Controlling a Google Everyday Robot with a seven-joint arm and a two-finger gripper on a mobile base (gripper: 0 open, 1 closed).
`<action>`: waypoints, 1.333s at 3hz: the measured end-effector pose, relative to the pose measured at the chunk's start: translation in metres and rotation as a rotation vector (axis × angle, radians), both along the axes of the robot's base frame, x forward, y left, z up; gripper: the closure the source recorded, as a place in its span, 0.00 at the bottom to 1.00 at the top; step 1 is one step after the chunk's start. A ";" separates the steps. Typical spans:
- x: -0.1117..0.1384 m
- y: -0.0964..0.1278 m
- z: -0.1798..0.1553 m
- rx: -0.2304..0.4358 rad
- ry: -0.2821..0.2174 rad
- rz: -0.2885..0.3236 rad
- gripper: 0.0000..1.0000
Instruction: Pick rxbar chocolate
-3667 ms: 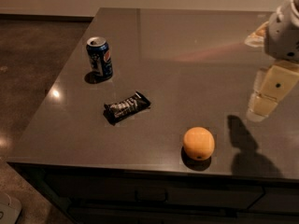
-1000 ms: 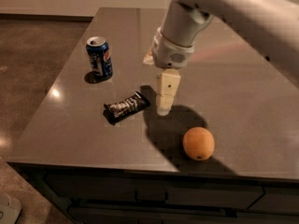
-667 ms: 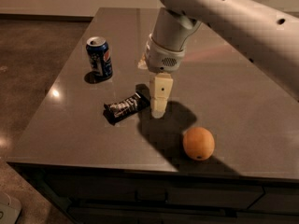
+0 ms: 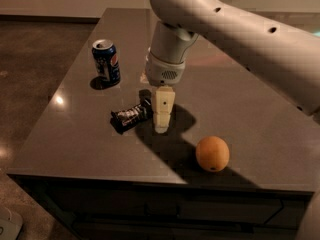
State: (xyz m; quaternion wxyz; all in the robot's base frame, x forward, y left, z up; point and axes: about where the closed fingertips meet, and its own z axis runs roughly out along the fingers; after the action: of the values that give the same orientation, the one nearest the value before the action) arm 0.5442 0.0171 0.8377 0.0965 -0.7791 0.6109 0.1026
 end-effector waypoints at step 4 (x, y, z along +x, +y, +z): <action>-0.009 0.006 0.003 -0.004 0.016 0.010 1.00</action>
Offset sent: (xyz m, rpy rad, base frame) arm -0.0120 0.0154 -0.0128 -0.0313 0.0232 0.0344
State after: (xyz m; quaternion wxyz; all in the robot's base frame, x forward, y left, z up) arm 0.5351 0.0228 0.8410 0.0893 -0.7816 0.6078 0.1082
